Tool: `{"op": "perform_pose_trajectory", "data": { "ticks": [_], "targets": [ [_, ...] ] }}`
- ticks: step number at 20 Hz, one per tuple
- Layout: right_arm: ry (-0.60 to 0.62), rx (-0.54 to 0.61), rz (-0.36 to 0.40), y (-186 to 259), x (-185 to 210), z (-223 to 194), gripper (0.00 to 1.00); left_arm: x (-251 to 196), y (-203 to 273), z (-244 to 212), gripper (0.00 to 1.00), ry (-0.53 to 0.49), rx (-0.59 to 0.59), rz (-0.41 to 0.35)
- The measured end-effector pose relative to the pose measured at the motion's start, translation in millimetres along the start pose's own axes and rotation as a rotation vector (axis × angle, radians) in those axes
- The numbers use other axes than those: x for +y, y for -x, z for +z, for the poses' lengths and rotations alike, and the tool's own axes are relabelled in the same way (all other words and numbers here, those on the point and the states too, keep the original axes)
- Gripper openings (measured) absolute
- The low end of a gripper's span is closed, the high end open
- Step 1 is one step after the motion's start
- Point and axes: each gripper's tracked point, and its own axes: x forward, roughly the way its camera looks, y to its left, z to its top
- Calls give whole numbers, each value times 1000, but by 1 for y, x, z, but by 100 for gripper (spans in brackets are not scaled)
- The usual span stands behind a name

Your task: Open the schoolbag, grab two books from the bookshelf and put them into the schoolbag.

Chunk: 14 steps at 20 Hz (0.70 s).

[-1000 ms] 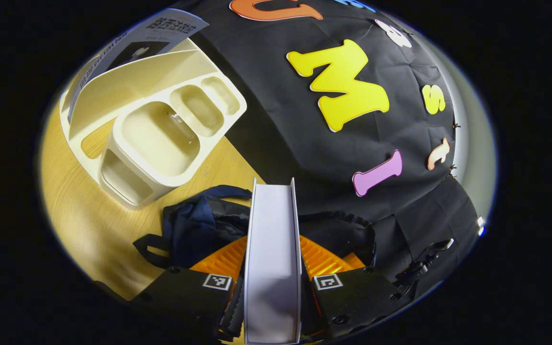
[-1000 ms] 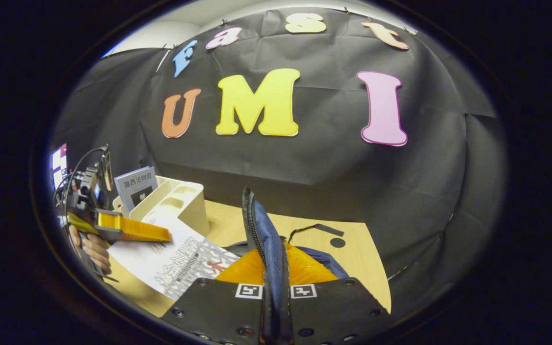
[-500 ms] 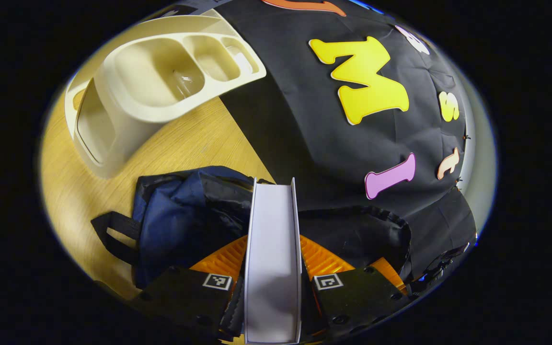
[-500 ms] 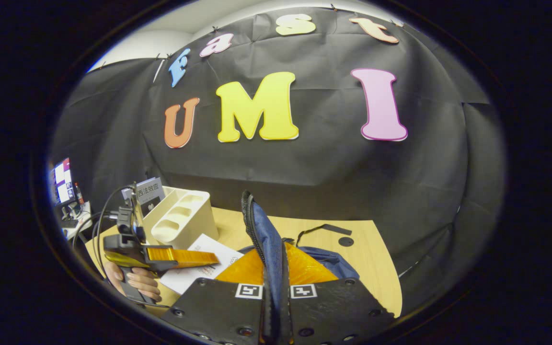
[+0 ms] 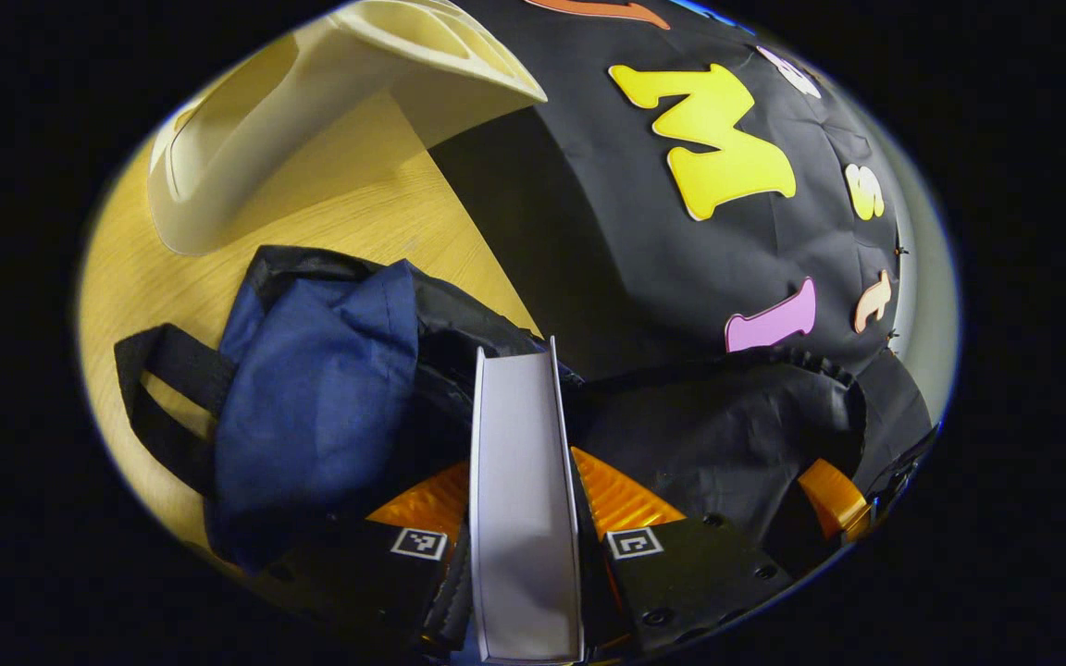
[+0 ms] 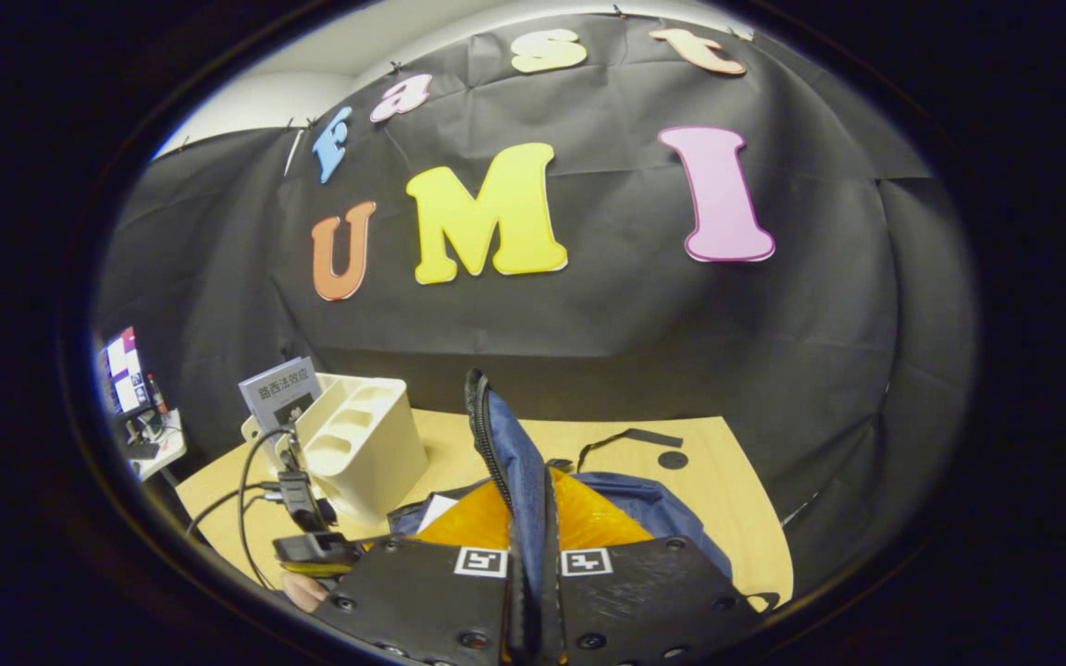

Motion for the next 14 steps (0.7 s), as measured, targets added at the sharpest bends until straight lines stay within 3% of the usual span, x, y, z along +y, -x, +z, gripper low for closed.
{"op": "perform_pose_trajectory", "data": {
  "ticks": [7,14],
  "targets": [
    [2,-4,5,-1,6,0,6,-6,-22,-25,49,43,-27,-10],
    [2,-6,17,-2,10,-3,6,-7,-32,-32,50,-6,-62,33]
  ]
}}
